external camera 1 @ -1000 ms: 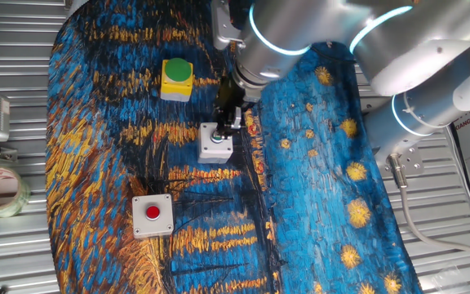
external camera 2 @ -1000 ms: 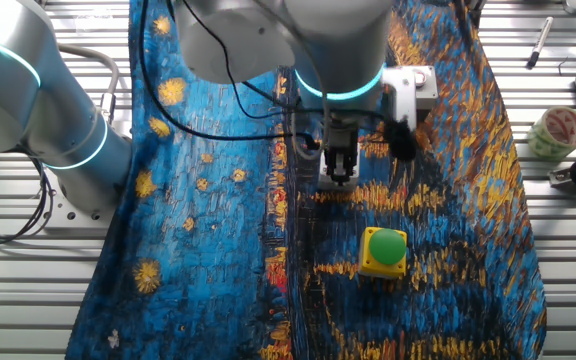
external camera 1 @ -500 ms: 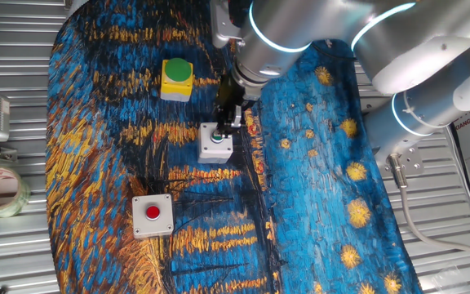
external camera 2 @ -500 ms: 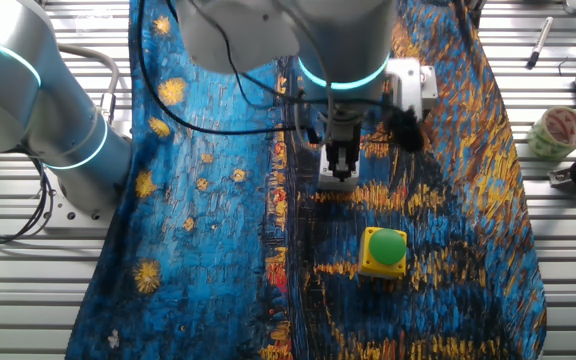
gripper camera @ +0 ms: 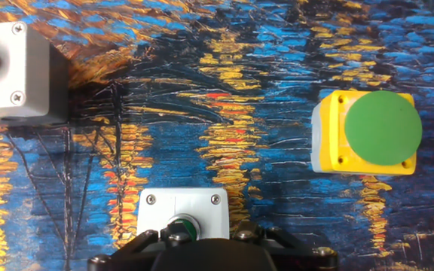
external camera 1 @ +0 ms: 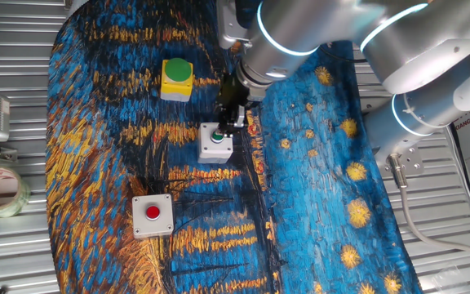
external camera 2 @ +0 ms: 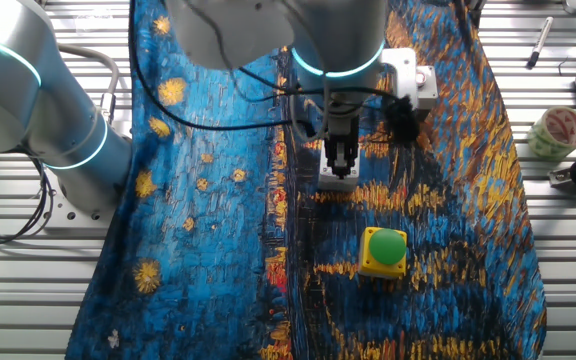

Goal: Press three buttons from left to right in sequence

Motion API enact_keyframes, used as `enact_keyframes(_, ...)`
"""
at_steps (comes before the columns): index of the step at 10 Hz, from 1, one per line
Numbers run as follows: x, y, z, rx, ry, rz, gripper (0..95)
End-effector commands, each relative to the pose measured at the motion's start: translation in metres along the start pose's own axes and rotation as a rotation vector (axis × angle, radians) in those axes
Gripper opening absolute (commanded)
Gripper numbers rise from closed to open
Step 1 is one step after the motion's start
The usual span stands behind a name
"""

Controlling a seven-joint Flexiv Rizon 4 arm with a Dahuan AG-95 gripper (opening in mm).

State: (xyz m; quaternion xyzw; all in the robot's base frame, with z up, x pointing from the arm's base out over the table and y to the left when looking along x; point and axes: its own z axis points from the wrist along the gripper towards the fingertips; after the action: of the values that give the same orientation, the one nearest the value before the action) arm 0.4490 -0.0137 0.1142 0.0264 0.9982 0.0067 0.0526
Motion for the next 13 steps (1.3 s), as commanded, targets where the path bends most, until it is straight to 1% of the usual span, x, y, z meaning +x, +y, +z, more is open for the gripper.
enact_keyframes(1,0.0,-0.002,0.0,0.005,-0.011,0.0,38.0)
enact_keyframes(4,-0.001,-0.002,-0.002,0.007,-0.01,-0.003,38.0)
enact_keyframes(6,-0.006,-0.003,-0.003,0.004,-0.004,-0.01,38.0)
enact_keyframes(9,-0.022,-0.001,-0.006,0.0,0.018,-0.011,38.0)
enact_keyframes(13,-0.042,0.004,-0.002,0.003,0.025,-0.013,38.0)
